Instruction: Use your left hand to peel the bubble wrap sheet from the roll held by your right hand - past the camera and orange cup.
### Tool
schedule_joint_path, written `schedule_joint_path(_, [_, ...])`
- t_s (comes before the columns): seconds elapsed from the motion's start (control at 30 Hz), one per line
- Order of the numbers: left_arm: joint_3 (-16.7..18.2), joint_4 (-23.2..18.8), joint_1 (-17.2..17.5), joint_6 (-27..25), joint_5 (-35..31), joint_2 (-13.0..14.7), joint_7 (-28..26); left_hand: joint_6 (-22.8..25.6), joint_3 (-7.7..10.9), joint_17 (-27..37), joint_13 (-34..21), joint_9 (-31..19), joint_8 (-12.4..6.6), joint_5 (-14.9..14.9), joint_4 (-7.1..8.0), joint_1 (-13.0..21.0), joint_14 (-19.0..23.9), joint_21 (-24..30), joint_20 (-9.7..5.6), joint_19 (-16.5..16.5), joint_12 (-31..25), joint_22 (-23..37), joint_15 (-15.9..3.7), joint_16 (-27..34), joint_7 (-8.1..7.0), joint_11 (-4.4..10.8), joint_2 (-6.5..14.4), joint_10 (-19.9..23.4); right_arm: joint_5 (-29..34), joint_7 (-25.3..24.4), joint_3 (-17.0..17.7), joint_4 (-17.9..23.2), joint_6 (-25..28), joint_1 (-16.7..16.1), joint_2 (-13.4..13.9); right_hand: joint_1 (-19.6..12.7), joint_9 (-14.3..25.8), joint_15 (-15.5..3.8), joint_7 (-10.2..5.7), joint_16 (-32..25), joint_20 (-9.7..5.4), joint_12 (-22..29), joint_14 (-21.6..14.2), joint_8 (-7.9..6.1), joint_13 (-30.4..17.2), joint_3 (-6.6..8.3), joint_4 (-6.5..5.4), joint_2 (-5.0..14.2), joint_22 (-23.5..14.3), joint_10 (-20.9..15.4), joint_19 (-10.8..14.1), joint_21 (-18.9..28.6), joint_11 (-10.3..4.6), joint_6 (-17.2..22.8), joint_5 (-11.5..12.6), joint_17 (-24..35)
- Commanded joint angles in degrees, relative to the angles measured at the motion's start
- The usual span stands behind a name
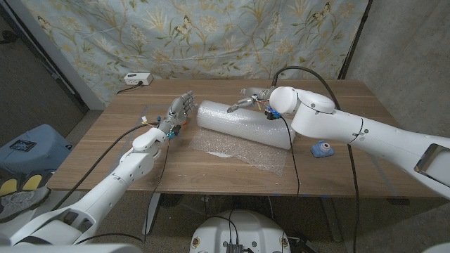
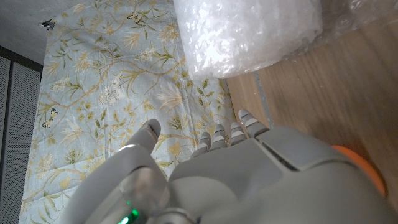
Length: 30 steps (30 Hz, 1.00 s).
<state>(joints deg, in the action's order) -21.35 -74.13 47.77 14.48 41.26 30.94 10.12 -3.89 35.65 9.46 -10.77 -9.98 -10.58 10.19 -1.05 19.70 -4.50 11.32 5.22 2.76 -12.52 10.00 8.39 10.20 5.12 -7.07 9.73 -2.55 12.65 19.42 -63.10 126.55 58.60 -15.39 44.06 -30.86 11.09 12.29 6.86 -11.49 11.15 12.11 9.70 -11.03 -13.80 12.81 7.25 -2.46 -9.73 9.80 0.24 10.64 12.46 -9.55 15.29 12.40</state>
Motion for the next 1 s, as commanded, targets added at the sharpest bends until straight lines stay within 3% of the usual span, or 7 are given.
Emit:
schedule_joint_path(0.03, [-0.05, 0.32, 0.18, -0.30, 0.35, -0.25, 0.09, 0.36, -0.08, 0.26, -0.33, -0.25, -0.09, 0.27, -0.32, 0.70, 0.42, 0.18, 0.47, 0.16, 0.00, 0.17, 0.21, 0.14, 0.34, 0.07, -0.10, 0.30, 4.10, 5.71, -8.87, -2.76, 3.22, 7.50, -1.99, -0.77, 0.10, -0.01, 5.03, -0.09, -0.10, -0.01, 3.31, 0.03, -0.20, -0.66, 0.02, -0.23, -0.26, 3.37, -0.78, 0.28, 0.15, -3.33, 0.54, 0.20])
schedule_joint_path(0.37, [-0.36, 0.82, -0.22, -0.51, 0.42, -0.69, 0.42, 0.41, -0.14, 0.27, -0.36, -0.26, -0.08, 0.28, -0.47, 0.76, 0.49, 0.21, 0.50, 0.26, -0.05, 0.18, 0.27, 0.15, 0.36, 0.07, -0.01, 0.55, 5.40, 8.73, -13.01, -4.35, 5.13, 10.75, -3.07, -1.35, 0.11, -0.07, 5.02, -0.06, -0.63, -0.02, 4.05, 0.00, -0.26, -1.76, 0.08, -0.64, -0.27, 4.50, -1.37, 0.29, 0.14, -4.19, 1.27, 0.18])
schedule_joint_path(1.0, [-0.51, 0.93, -0.23, -1.31, 0.87, -0.68, 1.01, 1.14, -0.25, 0.28, -0.41, -0.28, -0.32, 0.31, -0.77, 0.90, 1.15, 0.32, 0.66, 0.59, -0.22, 0.19, 0.34, 0.33, 0.61, -0.16, 0.08, 1.16, 2.86, 10.11, -17.12, -7.77, 7.06, 14.59, -5.03, -3.18, 0.05, -0.11, 5.01, -0.06, -1.07, 0.03, 4.82, 0.18, -0.29, -3.00, 0.45, -1.27, -0.28, 5.53, -1.93, 0.36, 0.13, -5.82, 2.50, 0.11])
